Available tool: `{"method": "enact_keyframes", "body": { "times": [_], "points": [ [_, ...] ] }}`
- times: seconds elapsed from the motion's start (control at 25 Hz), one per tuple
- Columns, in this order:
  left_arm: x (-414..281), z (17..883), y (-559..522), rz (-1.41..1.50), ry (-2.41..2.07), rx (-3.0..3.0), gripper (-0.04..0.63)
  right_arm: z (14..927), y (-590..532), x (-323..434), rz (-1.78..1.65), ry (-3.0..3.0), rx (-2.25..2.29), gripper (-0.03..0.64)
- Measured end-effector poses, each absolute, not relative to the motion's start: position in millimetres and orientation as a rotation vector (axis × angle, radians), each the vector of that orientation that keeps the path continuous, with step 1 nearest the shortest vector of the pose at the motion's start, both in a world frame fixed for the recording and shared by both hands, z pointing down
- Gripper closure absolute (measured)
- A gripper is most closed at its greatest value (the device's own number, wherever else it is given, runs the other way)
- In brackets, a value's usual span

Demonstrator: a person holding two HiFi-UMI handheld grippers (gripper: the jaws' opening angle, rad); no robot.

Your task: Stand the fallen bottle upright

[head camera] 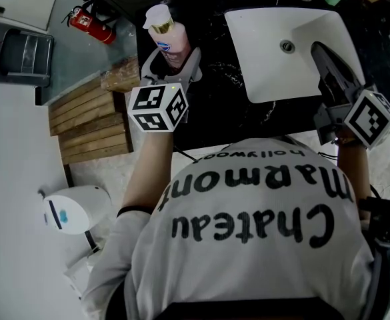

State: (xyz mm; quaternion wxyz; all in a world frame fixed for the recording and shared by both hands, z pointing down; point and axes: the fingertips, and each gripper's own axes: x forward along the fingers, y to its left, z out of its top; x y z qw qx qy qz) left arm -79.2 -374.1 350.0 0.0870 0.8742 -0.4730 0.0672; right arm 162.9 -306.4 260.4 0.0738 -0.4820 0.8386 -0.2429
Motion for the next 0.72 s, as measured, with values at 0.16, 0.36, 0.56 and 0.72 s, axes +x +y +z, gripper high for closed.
{"method": "enact_keyframes", "body": {
  "times": [0.16,0.36,0.56,0.72],
  "points": [
    [-79.7,350.4,-372.0,0.202,-1.405,2.608,0.292,259.7,-302.5,163.0,-0.725,2.507,-1.457,0.592],
    [-80.6,350.7,-372.1,0.192,-1.392,2.606,0.291,260.6,-296.1,162.3,-0.725,2.497,-1.47,0.592],
    [-79.5,351.9,-367.9,0.204,-1.387,2.625,0.291,259.0,-290.1,160.5,-0.716,2.49,-1.472,0.592],
    [-80.9,352.4,-365.6,0.2,-1.376,2.629,0.291,261.7,-284.2,164.3,-0.721,2.474,-1.517,0.592]
  ]
}}
